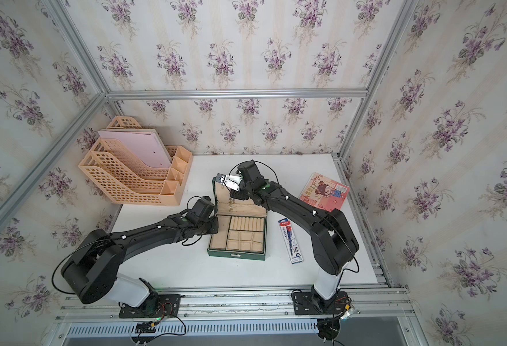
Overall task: Put jewelry chain into jewelry box
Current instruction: Close the fastener on the jewelry box.
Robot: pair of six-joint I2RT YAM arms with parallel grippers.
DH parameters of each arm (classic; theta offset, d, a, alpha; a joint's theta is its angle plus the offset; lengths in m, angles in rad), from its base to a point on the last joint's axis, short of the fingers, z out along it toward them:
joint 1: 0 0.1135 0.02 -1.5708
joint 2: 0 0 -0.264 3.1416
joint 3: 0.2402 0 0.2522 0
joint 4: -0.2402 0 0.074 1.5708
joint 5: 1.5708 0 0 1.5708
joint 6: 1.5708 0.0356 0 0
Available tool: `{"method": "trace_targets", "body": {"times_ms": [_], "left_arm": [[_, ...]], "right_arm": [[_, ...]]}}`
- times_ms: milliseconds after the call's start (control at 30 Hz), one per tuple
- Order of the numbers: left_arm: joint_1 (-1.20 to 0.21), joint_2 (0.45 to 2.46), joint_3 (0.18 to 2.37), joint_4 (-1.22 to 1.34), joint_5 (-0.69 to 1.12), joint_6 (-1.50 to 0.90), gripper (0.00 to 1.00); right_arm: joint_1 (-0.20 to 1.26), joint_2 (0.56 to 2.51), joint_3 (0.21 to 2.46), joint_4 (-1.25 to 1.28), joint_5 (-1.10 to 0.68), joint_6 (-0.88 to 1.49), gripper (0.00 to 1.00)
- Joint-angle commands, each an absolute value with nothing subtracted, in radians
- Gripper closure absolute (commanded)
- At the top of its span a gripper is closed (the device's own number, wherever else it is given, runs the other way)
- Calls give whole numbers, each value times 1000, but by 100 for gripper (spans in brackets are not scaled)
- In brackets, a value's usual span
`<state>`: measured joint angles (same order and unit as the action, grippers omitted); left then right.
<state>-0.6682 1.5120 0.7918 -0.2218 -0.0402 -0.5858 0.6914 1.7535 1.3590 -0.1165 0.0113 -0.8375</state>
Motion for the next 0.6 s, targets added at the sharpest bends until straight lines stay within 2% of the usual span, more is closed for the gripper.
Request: {"method": "trace_targets", "body": {"times_ms": [0, 233, 567], "left_arm": [[-670, 1515, 792, -247, 0, -604, 100], [-670, 1513, 792, -249, 0, -604, 100], [-670, 1508, 793, -254, -2, -598, 100]], "right_arm": [[686, 1748, 1368, -118, 0, -829, 26], [683, 1754, 1364, -113, 1, -833, 37], [685, 1777, 1377, -97, 32, -828, 45]]}}
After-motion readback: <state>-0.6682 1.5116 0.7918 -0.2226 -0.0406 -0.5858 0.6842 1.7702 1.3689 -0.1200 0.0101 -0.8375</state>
